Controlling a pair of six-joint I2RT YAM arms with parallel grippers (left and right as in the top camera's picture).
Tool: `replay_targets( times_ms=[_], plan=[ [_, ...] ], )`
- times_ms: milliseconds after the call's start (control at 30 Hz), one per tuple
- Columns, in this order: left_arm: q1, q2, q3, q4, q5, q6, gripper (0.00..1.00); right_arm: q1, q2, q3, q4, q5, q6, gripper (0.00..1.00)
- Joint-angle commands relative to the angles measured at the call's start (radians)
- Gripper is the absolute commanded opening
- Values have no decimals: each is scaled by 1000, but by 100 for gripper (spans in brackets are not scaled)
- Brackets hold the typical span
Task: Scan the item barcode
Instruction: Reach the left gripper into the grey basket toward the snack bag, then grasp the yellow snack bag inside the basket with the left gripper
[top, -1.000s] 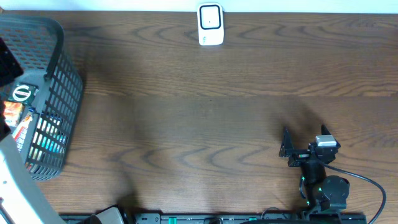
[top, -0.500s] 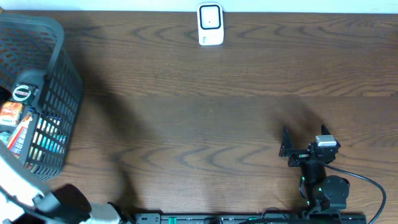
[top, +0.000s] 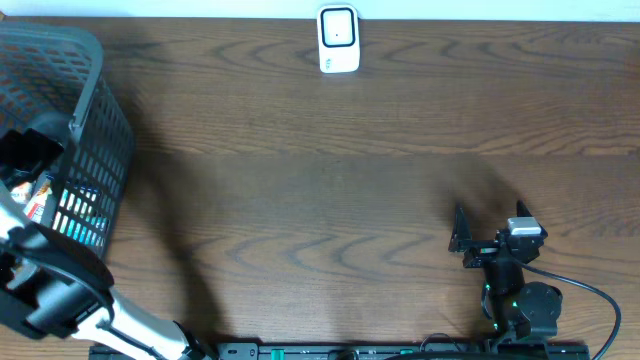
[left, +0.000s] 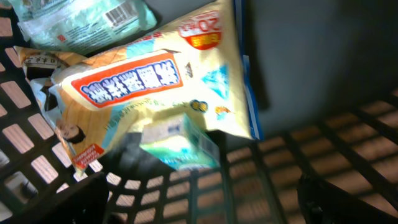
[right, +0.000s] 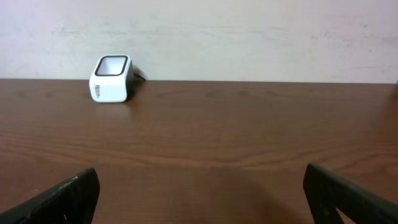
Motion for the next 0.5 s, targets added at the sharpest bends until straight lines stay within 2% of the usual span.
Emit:
replay_targets(
  times_ms=[0,300,467],
  plan=[
    [-14,85,-2,-6,-145,-62,95,-5,-5,-2,-3,0,11,99],
    [-47,287,-3,8,-206,-94,95,-5,-5,-2,-3,0,11,99],
    [-57,343,-3,40,-226,-94,95,-5,-5,-2,-3,0,11,99]
  ],
)
